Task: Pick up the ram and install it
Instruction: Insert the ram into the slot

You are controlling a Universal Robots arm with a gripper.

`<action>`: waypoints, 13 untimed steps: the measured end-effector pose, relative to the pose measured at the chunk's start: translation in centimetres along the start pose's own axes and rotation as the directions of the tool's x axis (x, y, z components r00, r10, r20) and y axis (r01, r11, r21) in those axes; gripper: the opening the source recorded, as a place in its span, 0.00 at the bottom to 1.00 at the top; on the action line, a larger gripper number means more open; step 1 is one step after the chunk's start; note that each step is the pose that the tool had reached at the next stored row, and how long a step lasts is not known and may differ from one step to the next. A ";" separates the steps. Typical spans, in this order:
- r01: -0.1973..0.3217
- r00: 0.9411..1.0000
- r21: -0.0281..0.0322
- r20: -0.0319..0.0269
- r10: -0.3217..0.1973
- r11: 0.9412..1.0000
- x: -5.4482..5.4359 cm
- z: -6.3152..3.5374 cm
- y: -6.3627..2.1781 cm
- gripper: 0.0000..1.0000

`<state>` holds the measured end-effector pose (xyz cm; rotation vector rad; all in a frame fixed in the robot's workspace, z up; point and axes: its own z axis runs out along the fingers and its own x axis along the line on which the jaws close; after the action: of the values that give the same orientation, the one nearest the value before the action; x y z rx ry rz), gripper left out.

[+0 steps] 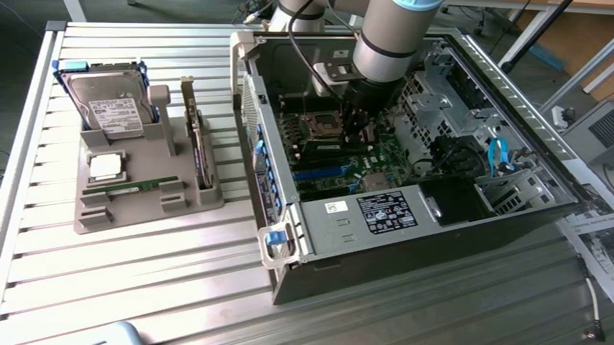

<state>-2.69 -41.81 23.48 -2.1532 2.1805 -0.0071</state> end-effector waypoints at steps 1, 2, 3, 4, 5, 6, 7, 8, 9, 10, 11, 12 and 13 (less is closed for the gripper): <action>0.000 1.000 0.000 0.000 0.000 1.000 0.0 0.00 0.06 0.13; 0.000 1.000 0.000 0.000 0.000 1.000 0.0 0.01 0.15 0.13; 0.000 1.000 0.000 0.000 0.000 1.000 0.0 0.01 0.29 0.13; 0.000 1.000 0.000 0.000 0.000 1.000 0.0 0.00 0.43 0.13; 0.000 1.000 0.000 0.000 0.000 1.000 0.0 0.01 0.57 0.13; 0.000 1.000 0.000 0.000 0.000 1.000 0.0 0.02 0.66 0.13; 0.000 1.000 0.000 0.000 0.000 1.000 0.0 0.02 0.77 0.13; 0.000 1.000 0.000 0.000 0.000 1.000 0.0 0.02 0.83 0.13; 0.000 1.000 0.000 0.000 0.000 1.000 0.0 0.02 0.85 0.13; 0.000 1.000 0.000 0.000 0.000 1.000 0.0 0.02 0.85 0.13; 0.000 1.000 0.000 0.000 0.000 1.000 0.0 0.03 0.86 0.13; 0.000 1.000 0.000 0.000 0.000 1.000 0.0 0.03 0.86 0.13; 0.000 1.000 0.000 0.000 0.000 1.000 0.0 0.03 0.86 0.13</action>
<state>-3.55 -41.81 23.40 -2.1534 2.1805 -0.0069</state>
